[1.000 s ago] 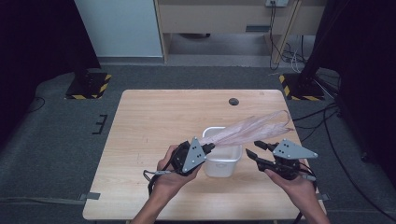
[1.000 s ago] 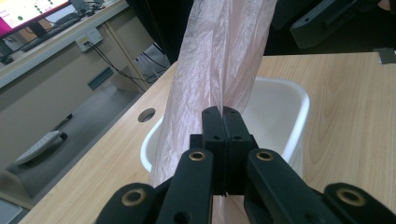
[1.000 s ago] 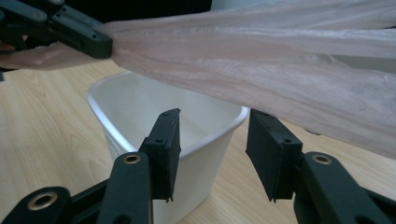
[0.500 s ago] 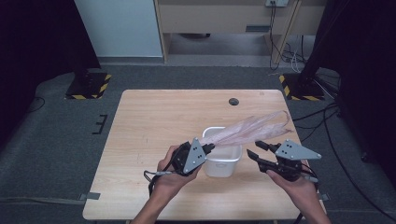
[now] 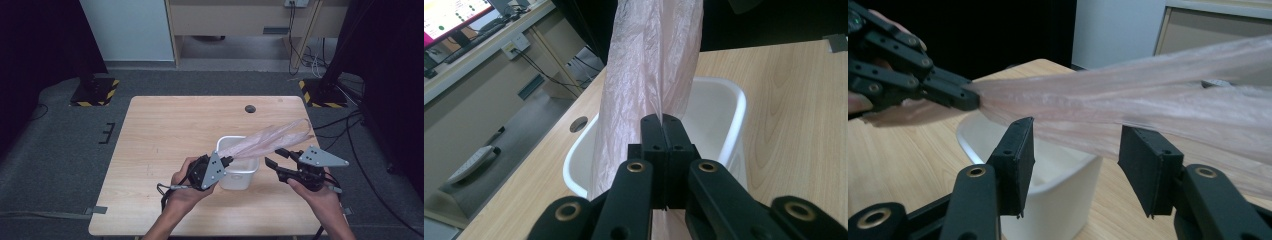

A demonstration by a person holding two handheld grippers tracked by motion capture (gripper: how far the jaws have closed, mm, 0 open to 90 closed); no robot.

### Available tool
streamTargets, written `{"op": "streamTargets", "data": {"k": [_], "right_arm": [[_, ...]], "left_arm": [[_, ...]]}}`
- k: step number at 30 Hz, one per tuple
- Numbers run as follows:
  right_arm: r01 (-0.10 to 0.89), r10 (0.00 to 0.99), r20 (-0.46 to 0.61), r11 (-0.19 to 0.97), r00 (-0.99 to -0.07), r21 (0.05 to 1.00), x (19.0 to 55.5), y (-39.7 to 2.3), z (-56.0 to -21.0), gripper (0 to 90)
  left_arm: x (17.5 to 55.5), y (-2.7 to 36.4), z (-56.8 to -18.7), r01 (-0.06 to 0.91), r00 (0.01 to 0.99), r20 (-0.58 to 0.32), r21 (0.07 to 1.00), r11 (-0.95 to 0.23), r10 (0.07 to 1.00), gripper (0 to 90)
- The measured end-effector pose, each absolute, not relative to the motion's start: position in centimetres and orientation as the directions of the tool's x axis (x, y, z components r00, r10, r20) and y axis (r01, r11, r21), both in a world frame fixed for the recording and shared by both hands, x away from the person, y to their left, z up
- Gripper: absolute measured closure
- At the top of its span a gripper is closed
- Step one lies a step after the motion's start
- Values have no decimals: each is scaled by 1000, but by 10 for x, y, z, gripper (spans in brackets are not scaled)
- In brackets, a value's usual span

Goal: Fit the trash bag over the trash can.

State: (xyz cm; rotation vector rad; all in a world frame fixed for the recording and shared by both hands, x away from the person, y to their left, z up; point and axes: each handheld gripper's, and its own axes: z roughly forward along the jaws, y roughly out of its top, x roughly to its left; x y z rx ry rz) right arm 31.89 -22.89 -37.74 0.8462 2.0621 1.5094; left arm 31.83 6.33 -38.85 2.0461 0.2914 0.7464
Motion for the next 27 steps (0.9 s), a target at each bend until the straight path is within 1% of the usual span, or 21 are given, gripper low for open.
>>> {"op": "streamTargets", "data": {"k": [2,4,7,11,14,18,20,25,26,27], "right_arm": [[225,699,30,189,-715,956,321,-226,-377,426],[237,701,54,167,-711,957,323,-224,-376,401],[256,707,80,145,-702,956,325,-222,-376,397],[285,716,110,128,-689,950,328,-218,-375,417],[309,712,139,114,-689,944,330,-216,-374,403],[323,707,136,137,-694,936,332,-210,-374,393],[335,705,145,138,-694,932,333,-206,-373,409],[364,703,196,96,-684,926,336,-204,-374,455],[367,704,203,88,-680,926,337,-205,-374,471],[370,706,208,83,-677,925,337,-206,-374,508]], "left_arm": [[318,63,-389,-84,789,399,824,-561,468,900],[317,63,-389,-88,787,405,821,-565,465,900],[317,62,-390,-93,788,410,817,-569,460,900],[316,63,-390,-96,786,414,815,-572,458,900],[317,63,-390,-98,786,416,815,-572,458,900],[317,62,-391,-104,787,420,812,-574,451,900],[316,61,-391,-108,788,422,811,-575,448,900],[315,62,-393,-111,787,429,806,-581,444,900],[315,62,-393,-111,787,429,805,-582,443,900],[315,63,-393,-111,787,429,806,-582,443,900]]}}
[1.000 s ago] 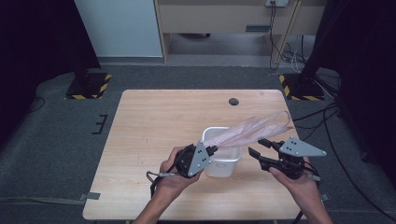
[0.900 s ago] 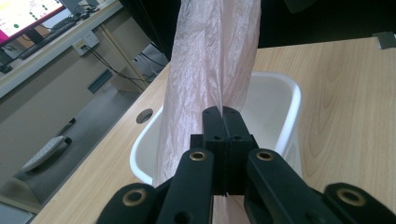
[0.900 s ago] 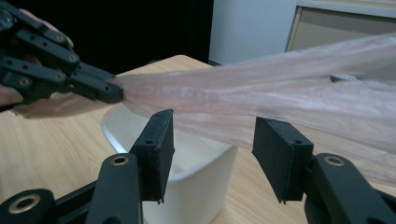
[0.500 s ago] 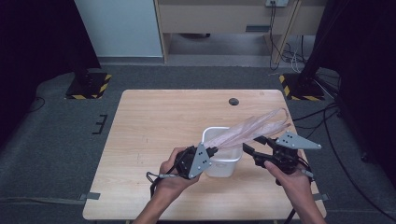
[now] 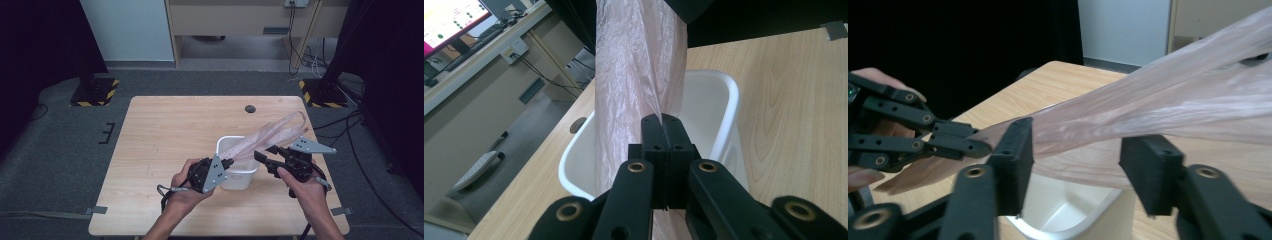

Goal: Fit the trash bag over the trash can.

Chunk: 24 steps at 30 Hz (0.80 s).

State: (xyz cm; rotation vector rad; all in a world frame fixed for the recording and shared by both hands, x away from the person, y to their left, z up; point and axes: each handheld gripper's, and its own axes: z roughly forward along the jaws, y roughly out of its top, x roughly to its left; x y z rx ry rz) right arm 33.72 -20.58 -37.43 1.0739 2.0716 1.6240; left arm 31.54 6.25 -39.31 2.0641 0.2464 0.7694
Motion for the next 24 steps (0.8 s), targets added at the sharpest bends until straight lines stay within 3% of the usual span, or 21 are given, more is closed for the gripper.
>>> {"op": "streamTargets", "data": {"k": [11,14,21,24], "right_arm": [[399,699,260,40,-666,916,342,-209,-382,854],[394,690,260,40,-675,918,342,-209,-382,897],[382,683,253,41,-685,923,340,-208,-380,900],[372,688,246,38,-683,927,338,-209,-380,900]], "left_arm": [[315,64,-395,-118,790,430,806,-580,437,900],[315,64,-395,-120,791,432,804,-583,433,900],[316,66,-394,-103,787,412,821,-561,459,899],[317,67,-395,-83,776,393,839,-537,494,802]]}}
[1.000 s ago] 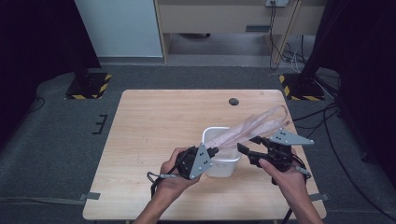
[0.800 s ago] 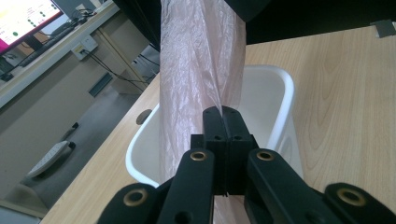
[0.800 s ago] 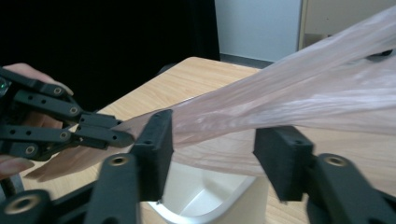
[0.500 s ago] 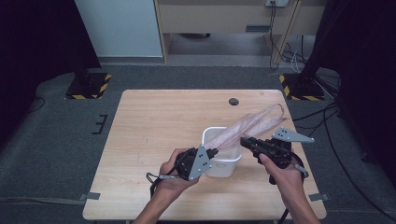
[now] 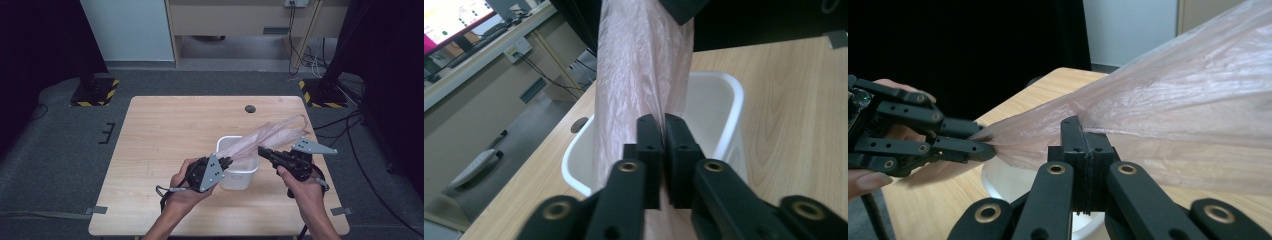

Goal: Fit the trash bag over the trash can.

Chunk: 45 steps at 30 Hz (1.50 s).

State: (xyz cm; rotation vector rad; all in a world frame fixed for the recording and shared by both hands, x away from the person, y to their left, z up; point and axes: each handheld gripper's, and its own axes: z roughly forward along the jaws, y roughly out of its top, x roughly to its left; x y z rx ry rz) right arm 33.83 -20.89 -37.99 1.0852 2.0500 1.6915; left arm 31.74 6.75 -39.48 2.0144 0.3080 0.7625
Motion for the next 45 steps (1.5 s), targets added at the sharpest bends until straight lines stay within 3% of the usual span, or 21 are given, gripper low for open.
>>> {"op": "streamTargets", "data": {"k": [4,8,13,28,29,30,45], "right_arm": [[361,700,242,24,-672,932,337,-212,-380,900],[346,720,235,8,-653,938,336,-219,-380,900],[334,741,231,-9,-630,943,335,-229,-381,900],[297,800,184,-8,-571,955,331,-259,-382,900],[295,803,184,-11,-566,955,331,-262,-381,900],[297,805,187,-14,-563,955,330,-265,-381,900],[279,826,146,13,-544,960,327,-276,-375,900]], "left_arm": [[320,70,-396,-57,754,369,861,-506,543,599],[321,73,-395,-42,749,344,878,-477,566,503],[320,79,-395,-34,742,324,893,-450,587,448],[326,126,-390,40,669,251,927,-372,699,430],[324,127,-391,89,660,207,933,-348,722,432],[329,132,-390,55,647,243,931,-361,723,434],[335,146,-394,87,622,218,935,-343,752,439]]}}
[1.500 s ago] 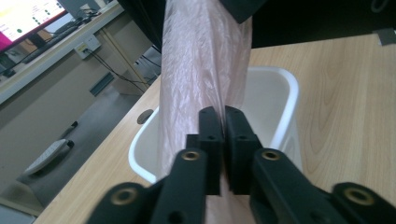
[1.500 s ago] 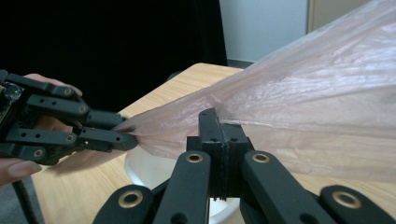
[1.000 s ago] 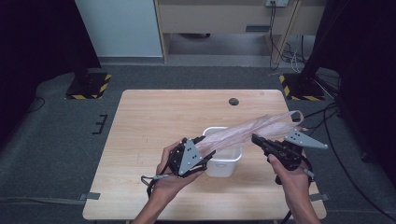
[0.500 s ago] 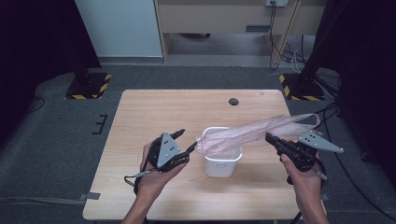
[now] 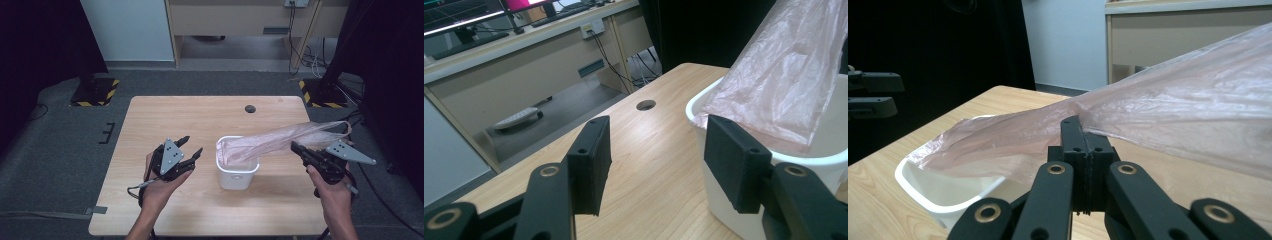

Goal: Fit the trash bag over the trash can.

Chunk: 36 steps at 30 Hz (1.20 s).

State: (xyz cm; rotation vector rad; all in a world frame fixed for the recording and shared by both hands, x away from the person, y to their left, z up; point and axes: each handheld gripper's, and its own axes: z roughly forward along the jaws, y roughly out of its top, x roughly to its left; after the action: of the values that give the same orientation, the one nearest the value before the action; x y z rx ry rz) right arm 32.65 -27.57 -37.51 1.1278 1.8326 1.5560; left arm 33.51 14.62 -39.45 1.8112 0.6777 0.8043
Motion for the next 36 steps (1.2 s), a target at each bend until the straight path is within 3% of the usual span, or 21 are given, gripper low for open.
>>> {"op": "streamTargets", "data": {"k": [15,36], "right_arm": [[282,803,128,51,-582,958,326,-266,-376,900],[268,685,76,179,-725,947,339,-176,-382,900]], "left_arm": [[335,145,-395,93,625,217,933,-347,750,439],[332,126,-393,101,682,170,941,-322,711,360]]}}
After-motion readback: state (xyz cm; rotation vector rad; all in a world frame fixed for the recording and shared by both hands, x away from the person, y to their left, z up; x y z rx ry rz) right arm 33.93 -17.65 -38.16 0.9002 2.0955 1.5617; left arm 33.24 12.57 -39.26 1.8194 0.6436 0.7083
